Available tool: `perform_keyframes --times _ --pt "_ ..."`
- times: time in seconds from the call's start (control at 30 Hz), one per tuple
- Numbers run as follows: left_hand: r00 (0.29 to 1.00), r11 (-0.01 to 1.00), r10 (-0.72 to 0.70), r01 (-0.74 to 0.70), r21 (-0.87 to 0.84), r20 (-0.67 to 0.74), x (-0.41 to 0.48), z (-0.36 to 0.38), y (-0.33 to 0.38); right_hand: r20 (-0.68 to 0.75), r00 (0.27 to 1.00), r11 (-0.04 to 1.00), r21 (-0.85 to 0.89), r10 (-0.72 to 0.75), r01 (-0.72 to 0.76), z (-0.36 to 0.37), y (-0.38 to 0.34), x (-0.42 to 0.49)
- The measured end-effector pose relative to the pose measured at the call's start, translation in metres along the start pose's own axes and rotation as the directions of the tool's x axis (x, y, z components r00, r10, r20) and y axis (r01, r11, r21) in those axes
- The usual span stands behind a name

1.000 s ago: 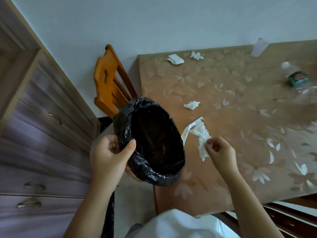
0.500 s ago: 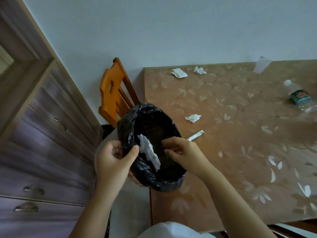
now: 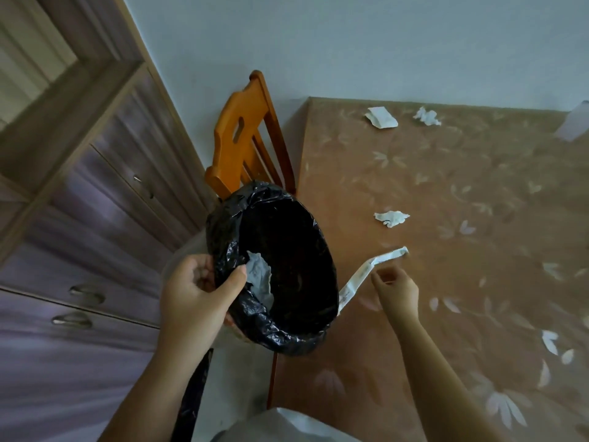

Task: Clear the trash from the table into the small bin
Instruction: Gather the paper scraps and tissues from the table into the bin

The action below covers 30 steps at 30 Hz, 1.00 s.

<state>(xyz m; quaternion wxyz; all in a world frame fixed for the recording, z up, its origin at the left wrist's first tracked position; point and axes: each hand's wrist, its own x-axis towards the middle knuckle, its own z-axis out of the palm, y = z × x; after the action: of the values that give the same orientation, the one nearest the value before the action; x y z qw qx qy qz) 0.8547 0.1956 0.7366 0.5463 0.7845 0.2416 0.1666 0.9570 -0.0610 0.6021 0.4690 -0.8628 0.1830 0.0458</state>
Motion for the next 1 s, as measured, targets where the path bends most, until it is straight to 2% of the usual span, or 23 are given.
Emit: perform_keyframes --times 0.23,0.4,0.53,0.63,0.8,0.93,1.0 --pt "0.999 1.0 -0.019 0.019 0.012 -0.045 -0.006 0.001 0.001 -0.088 0.988 0.99 -0.036 0.13 -0.134 0.036 0.018 0.012" --pt "0.998 0.999 -0.033 0.034 0.014 -0.062 -0.01 -0.002 0.001 -0.141 0.975 0.983 -0.046 0.171 -0.179 0.048 0.014 0.019" --pt "0.997 0.999 -0.038 0.037 -0.009 -0.07 -0.012 -0.006 0.001 -0.092 0.977 0.981 0.048 0.192 -0.188 0.048 0.009 0.017" --pt "0.996 1.0 -0.031 0.03 -0.007 -0.085 -0.013 -0.008 0.0 -0.036 0.99 0.983 0.13 0.133 -0.127 0.042 0.004 0.012" --pt "0.998 0.998 -0.011 0.007 -0.064 -0.065 -0.014 -0.008 -0.001 -0.028 1.0 0.96 0.279 0.0 0.008 0.015 -0.023 0.001" --pt "0.999 0.996 -0.006 0.002 -0.093 -0.046 -0.015 -0.008 -0.004 -0.081 0.993 0.909 0.4 -0.09 0.115 -0.015 -0.062 -0.01" --pt "0.999 0.995 -0.002 -0.002 -0.103 -0.035 -0.015 -0.008 -0.004 -0.074 0.988 0.852 0.5 -0.137 0.155 -0.027 -0.084 -0.02"
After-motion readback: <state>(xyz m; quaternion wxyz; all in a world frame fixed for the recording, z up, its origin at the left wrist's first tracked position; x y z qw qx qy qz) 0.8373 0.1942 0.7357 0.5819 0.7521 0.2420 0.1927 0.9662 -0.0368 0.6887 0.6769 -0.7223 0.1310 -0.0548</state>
